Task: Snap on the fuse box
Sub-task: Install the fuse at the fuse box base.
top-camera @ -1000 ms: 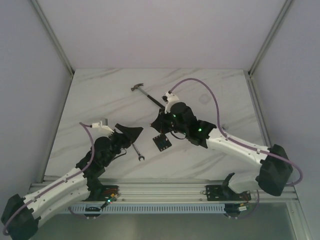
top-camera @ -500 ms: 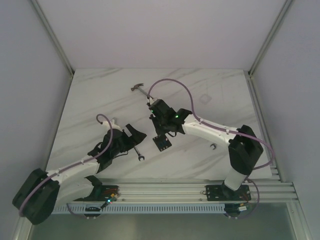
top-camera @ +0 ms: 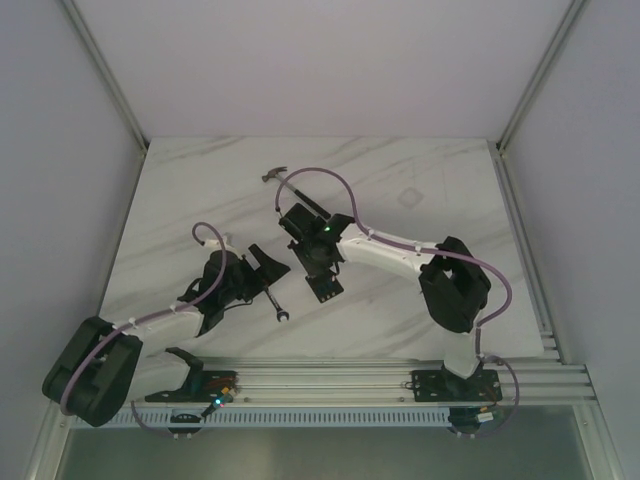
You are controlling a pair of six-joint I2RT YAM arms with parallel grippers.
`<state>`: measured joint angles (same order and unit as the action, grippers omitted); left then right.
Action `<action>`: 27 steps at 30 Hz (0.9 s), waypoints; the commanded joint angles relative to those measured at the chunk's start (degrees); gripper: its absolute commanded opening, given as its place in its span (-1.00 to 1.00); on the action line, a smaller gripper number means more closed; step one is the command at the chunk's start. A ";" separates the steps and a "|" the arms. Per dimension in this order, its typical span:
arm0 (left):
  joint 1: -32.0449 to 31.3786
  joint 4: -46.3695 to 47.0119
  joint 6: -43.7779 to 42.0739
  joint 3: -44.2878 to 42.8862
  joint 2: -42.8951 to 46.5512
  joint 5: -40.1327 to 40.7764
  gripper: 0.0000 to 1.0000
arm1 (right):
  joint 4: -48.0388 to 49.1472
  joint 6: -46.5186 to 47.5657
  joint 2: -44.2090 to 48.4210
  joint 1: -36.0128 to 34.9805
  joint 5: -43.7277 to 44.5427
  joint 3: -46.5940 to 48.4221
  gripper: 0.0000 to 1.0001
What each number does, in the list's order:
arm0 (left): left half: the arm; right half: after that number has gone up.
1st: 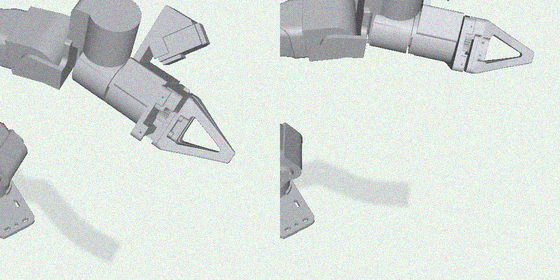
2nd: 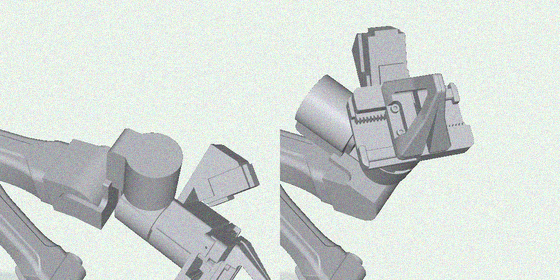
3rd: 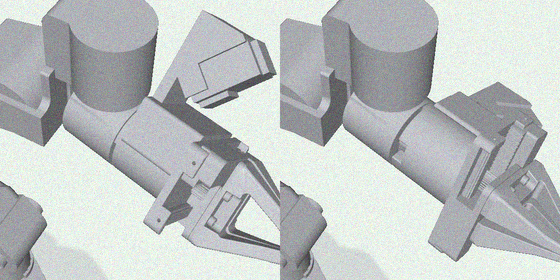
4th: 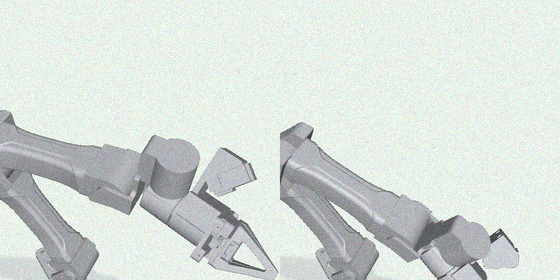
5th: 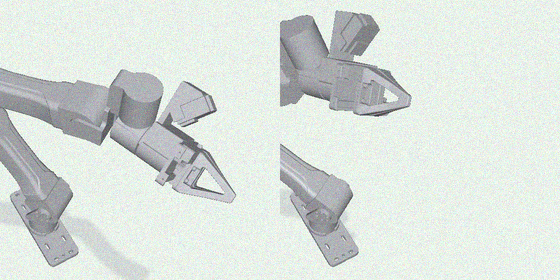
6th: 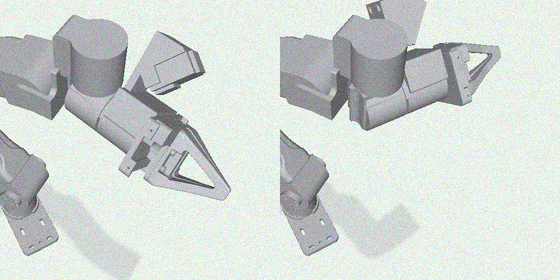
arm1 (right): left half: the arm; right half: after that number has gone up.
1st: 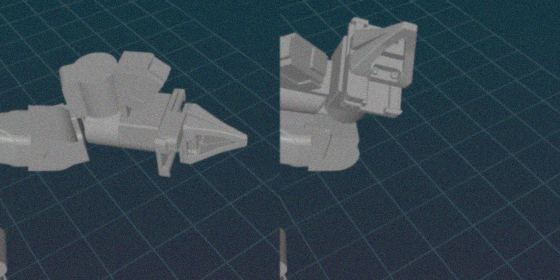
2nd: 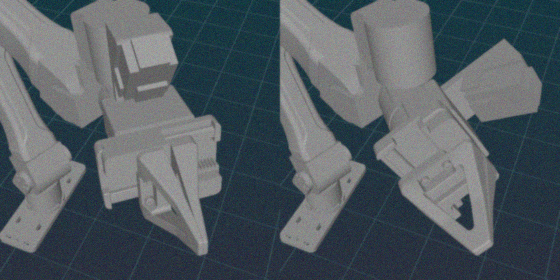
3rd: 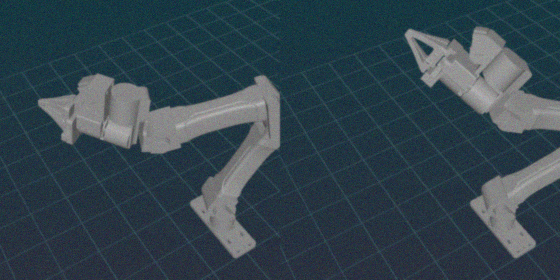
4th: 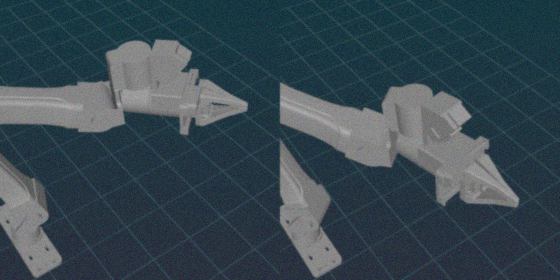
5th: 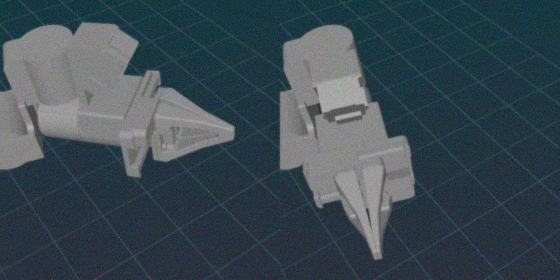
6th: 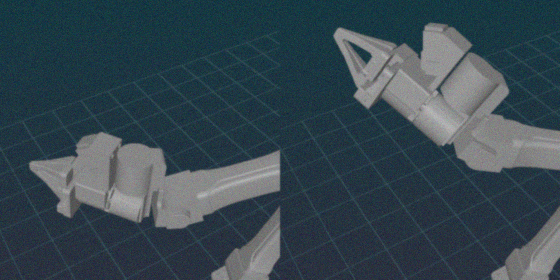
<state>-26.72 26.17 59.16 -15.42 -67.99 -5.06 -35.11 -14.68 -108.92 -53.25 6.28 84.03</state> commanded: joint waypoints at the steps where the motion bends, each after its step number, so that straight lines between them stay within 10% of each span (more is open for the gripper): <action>1: 1.47 1.24 -1.38 -1.07 0.00 -2.28 1.00 | -3.48 1.89 -1.88 -0.87 0.91 2.95 -1.00; 27: 3.25 -3.23 -2.14 -0.40 3.66 -0.51 1.00 | -6.14 2.03 -6.67 -2.99 5.51 6.67 -1.00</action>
<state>-23.79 23.73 57.91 -15.42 -65.01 -6.15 -39.59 -12.99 -114.50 -55.75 10.00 88.86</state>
